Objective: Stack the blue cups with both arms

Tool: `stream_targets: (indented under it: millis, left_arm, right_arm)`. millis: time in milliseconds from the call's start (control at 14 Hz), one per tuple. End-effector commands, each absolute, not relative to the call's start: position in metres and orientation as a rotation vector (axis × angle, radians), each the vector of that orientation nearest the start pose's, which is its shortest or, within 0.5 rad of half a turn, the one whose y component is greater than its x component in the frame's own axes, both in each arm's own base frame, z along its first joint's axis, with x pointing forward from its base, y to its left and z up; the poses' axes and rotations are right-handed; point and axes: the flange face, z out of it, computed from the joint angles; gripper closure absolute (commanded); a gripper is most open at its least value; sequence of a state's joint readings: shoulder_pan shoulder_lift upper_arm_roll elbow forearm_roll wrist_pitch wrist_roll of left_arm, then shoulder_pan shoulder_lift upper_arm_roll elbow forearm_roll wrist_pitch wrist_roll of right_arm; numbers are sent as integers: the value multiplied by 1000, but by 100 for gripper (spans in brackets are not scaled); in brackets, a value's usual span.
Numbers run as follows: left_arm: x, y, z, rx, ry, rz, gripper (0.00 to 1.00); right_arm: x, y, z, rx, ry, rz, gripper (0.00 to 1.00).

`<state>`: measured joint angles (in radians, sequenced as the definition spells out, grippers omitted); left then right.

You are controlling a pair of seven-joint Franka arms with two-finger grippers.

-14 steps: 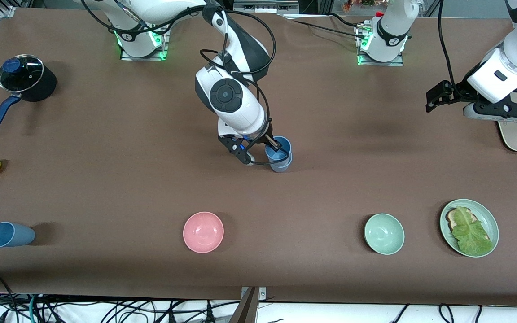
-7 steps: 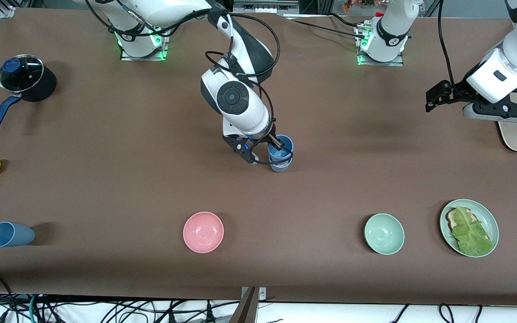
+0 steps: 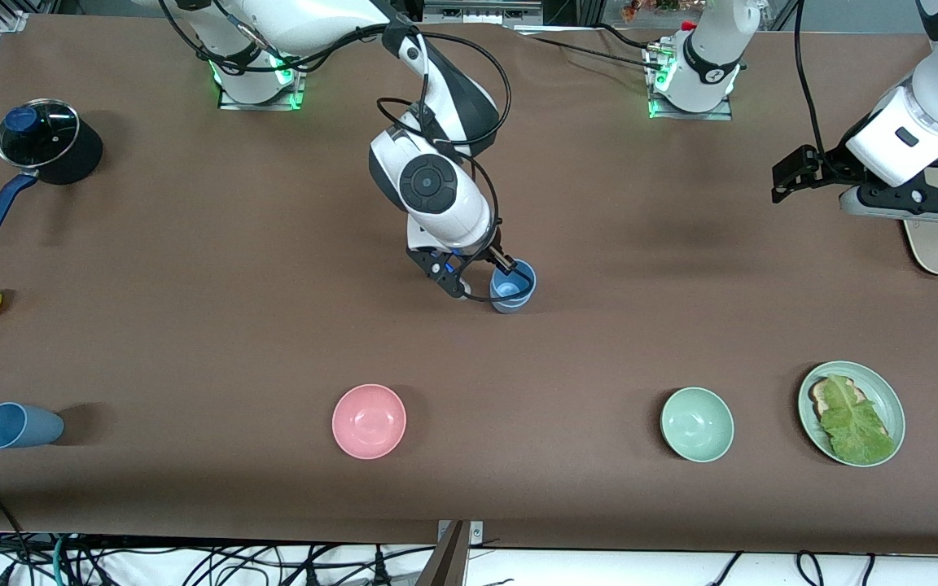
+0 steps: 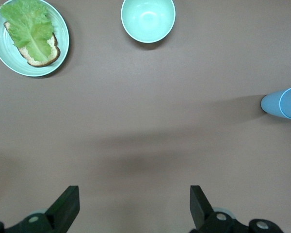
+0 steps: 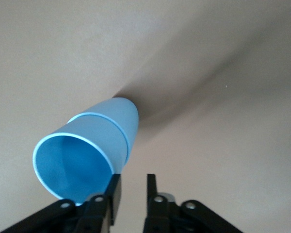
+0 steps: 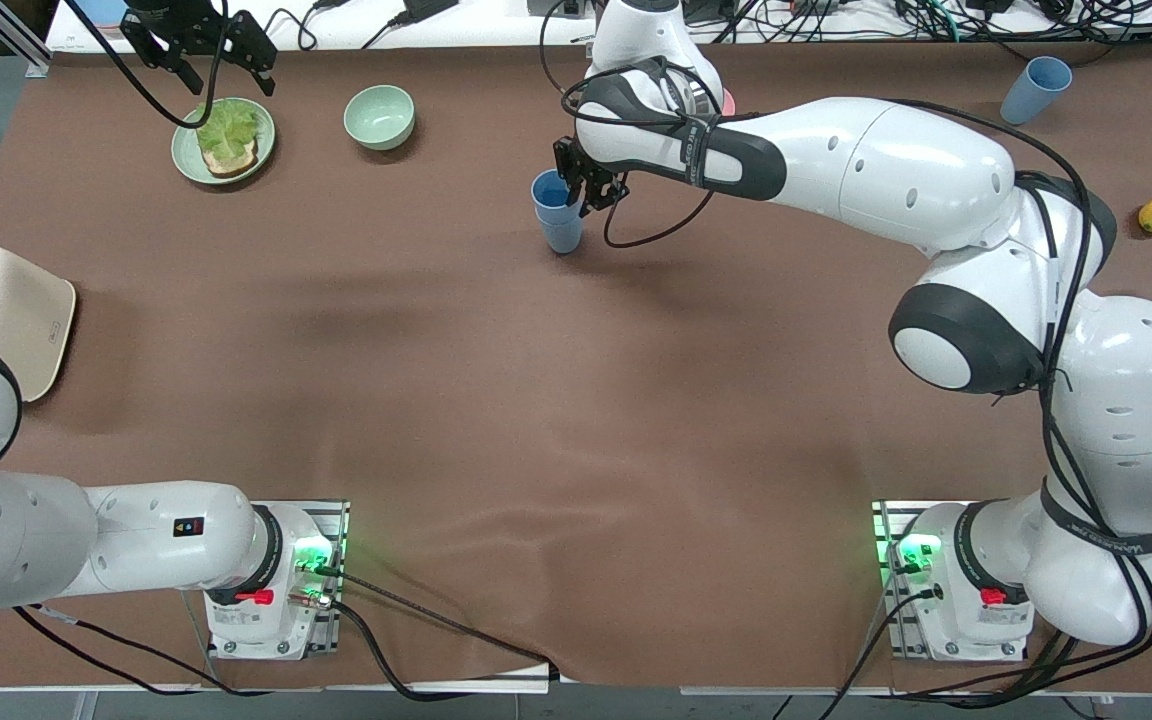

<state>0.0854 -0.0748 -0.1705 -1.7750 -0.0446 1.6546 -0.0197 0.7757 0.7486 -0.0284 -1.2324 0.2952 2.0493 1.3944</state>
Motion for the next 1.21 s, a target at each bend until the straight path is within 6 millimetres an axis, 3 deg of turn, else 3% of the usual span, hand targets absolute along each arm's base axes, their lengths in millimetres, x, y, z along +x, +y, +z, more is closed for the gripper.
stream_targets:
  millis: [0,214,357,500,786,1143]
  left_arm:
    - [533,-52,581,-3153,114,85,0]
    - [533,-52,581,-3153,114,85,0]
    - [534,-52,581,-3154,114,83,0]
    - [533,-52,581,-3153,116,85,0]
    - [533,-52,580,-3153,116,88,0]
    - [533,-53,581,-3158,116,86,0]
  right_arm:
    - [546,530,346,-2748,1089,224,0]
    - [556,512,370,-2743,1104,233,0]
    - [562,490,392,-2768,1106,274,0]
    - [567,468,402,-2840,1014,323,0]
    - [579,408,419,-2982,737,463,0]
    - [603,305,428,-3091,511,583,0]
